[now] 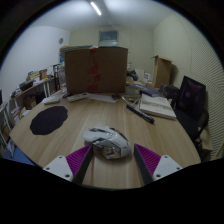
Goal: Arrange mouse
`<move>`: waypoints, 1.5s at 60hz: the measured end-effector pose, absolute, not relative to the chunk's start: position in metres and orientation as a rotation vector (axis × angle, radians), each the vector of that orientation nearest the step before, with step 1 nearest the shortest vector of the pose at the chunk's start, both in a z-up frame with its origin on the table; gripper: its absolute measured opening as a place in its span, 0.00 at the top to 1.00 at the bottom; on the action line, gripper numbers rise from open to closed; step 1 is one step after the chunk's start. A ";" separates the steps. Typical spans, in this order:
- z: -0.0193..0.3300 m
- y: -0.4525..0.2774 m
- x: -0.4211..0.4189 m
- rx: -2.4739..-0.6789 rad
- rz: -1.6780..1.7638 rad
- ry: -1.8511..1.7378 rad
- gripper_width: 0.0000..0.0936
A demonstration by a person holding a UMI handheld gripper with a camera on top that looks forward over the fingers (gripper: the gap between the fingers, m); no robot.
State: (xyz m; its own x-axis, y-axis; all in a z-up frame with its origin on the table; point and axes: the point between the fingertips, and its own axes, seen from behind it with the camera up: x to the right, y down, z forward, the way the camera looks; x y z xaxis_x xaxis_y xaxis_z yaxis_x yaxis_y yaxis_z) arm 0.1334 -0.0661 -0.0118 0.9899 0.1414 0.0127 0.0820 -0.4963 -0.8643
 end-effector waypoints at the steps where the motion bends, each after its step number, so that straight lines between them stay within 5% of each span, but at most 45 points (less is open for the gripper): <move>1: -0.011 -0.065 0.133 -2.096 0.082 -0.157 0.09; 26: -0.014 0.011 0.144 -2.106 0.049 -0.026 0.09; 29: -0.013 0.014 0.146 -2.104 0.032 -0.003 0.13; 34: -0.014 0.014 0.151 -2.100 -0.004 0.042 0.38; 49: -0.006 0.004 0.160 -2.090 -0.011 0.244 0.51; 65: 0.180 0.005 0.087 -1.835 0.060 0.195 0.53; 72: 0.227 0.019 -0.001 -1.779 0.096 0.063 0.53; 80: 0.198 0.033 -0.112 -1.842 0.167 -0.071 0.53; 90: 0.084 0.044 -0.177 -2.037 0.180 -0.122 0.53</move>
